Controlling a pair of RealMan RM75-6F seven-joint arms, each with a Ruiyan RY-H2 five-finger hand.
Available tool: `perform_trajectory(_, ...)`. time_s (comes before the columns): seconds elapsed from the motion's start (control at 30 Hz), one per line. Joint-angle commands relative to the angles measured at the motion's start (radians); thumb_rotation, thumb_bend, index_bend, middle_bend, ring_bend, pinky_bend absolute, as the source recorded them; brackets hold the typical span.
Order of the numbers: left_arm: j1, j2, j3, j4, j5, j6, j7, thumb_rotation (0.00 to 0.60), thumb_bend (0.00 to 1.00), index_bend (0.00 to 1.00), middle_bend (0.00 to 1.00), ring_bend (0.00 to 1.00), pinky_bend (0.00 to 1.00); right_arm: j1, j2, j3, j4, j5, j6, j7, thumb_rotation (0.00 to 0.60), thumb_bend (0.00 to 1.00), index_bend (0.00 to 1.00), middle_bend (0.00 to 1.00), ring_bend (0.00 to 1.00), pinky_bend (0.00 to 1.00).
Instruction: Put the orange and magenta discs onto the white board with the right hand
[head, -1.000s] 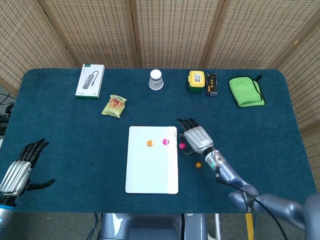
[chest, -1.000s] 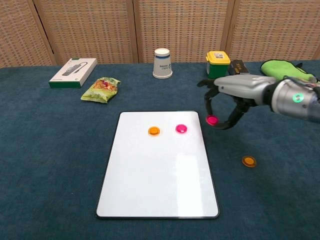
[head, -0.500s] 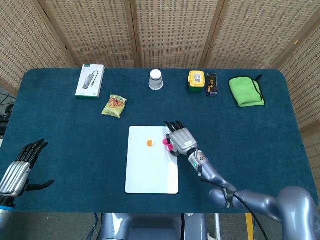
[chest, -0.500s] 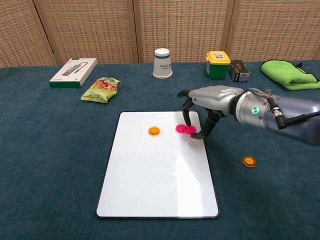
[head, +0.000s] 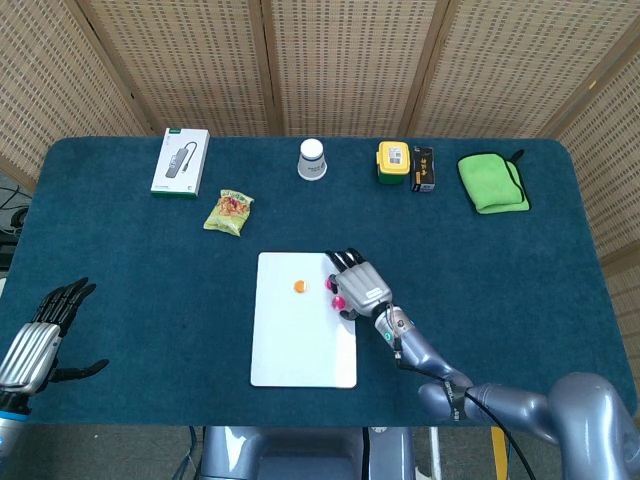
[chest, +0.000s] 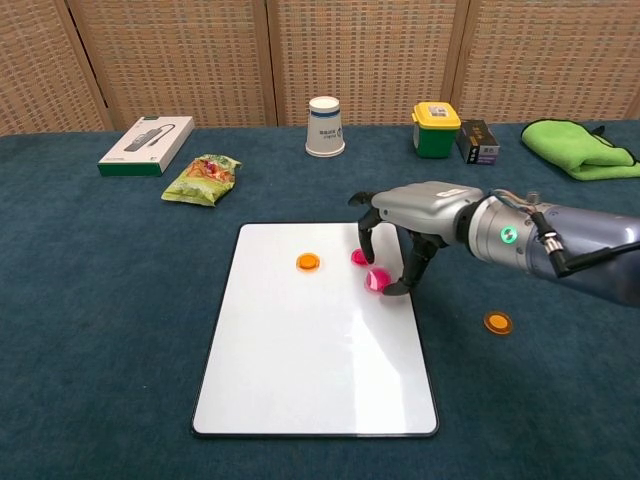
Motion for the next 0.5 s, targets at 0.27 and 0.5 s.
perform_trajectory(0.27, 0.0, 0.001, 0.0, 0.0, 0.0, 0.001, -0.004, 0.6, 0.0, 0.0, 0.0, 0.0, 0.0, -0.012, 0.026, -0.004, -0.046, -0.032, 0.034, 0.021, 0.6, 0.21, 0.35, 0.0, 0.0, 0.01)
perform_trajectory(0.5, -0.002, 0.004, 0.003, 0.0, 0.006, -0.001, -0.011, 0.6, 0.0, 0.0, 0.0, 0.0, 0.0, -0.093, 0.175, -0.058, -0.192, -0.084, 0.103, 0.044, 0.6, 0.3, 0.39, 0.0, 0.0, 0.01)
